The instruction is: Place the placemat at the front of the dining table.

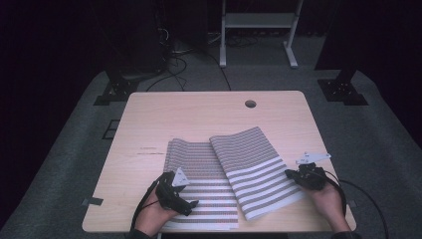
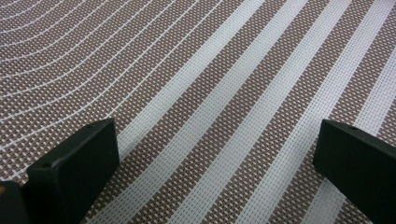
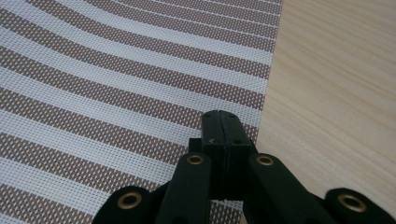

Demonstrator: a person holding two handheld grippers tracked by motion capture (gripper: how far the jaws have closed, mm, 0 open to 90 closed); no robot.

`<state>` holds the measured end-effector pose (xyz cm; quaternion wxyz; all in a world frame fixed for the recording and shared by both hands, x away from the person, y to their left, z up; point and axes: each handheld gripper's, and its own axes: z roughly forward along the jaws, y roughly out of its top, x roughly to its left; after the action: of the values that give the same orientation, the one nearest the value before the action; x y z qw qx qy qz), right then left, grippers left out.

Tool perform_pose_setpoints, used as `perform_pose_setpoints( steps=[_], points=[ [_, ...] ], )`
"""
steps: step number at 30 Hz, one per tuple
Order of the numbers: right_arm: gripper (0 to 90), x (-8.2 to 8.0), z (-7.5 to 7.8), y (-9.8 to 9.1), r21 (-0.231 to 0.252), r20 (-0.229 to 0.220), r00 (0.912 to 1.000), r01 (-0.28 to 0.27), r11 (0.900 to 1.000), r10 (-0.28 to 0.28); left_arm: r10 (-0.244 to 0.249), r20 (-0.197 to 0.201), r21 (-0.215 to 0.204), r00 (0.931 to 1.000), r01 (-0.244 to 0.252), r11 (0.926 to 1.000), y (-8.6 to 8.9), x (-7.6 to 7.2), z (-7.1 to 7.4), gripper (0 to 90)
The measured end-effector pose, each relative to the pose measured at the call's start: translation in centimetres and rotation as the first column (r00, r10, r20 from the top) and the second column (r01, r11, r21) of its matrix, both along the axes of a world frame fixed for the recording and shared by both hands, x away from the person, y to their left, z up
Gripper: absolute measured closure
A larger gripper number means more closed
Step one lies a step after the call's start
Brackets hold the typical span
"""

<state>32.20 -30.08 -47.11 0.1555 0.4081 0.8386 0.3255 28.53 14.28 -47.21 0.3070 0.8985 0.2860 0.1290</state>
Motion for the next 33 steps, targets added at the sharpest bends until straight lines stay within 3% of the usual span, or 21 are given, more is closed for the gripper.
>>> perform_pose_setpoints(
  steps=[3,7,10,14,21,23,28,31,33],
  points=[
    [75.7,0.0,0.1,-0.2,0.007,-0.006,0.9996,0.027,0.9996,-0.027,0.0,0.001,-0.002,1.0,0.0,1.0,0.0,0.0,0.0,0.0],
    [61.6,-0.9,0.4,-0.9,0.069,-0.012,0.9974,0.072,0.995,-0.071,0.001,0.0,-0.004,1.0,-0.001,1.0,0.0,0.0,0.0,0.0],
    [52.9,-1.9,0.3,-1.0,0.062,-0.023,0.9962,0.085,0.9944,-0.084,0.001,0.002,-0.005,1.0,-0.001,1.0,0.0,0.0,0.0,0.0],
    [47.2,-3.2,0.2,-1.1,0.04,-0.029,0.9948,0.099,0.9943,-0.098,0.003,0.002,-0.009,1.0,-0.003,1.0,0.0,0.0,-0.1,0.0],
    [39.9,-4.8,-0.2,-1.7,0.052,-0.056,0.9924,0.113,0.9923,-0.11,0.004,-0.001,-0.012,1.0,-0.004,0.9999,0.0,0.0,-0.1,0.0],
    [40.5,-5.1,-0.2,-1.7,0.046,-0.047,0.9929,0.111,0.9927,-0.109,0.004,-0.001,-0.012,1.0,-0.004,0.9999,0.0,0.0,-0.1,0.0],
    [52.6,-5.3,-0.2,-1.4,0.026,-0.033,0.9959,0.085,0.996,-0.084,0.006,0.0,-0.013,1.0,-0.006,0.9999,0.0,0.0,-0.1,0.0],
    [53.6,-5.3,-0.1,-1.3,0.02,-0.039,0.9959,0.082,0.9964,-0.081,0.006,0.0,-0.013,1.0,-0.006,0.9999,0.0,0.0,-0.1,0.0],
    [61.7,-5.3,0.0,-1.3,0.013,-0.03,0.9967,0.075,0.9971,-0.075,0.006,0.0,-0.013,1.0,-0.006,0.9999,0.0,0.0,-0.1,0.0]
  ],
)
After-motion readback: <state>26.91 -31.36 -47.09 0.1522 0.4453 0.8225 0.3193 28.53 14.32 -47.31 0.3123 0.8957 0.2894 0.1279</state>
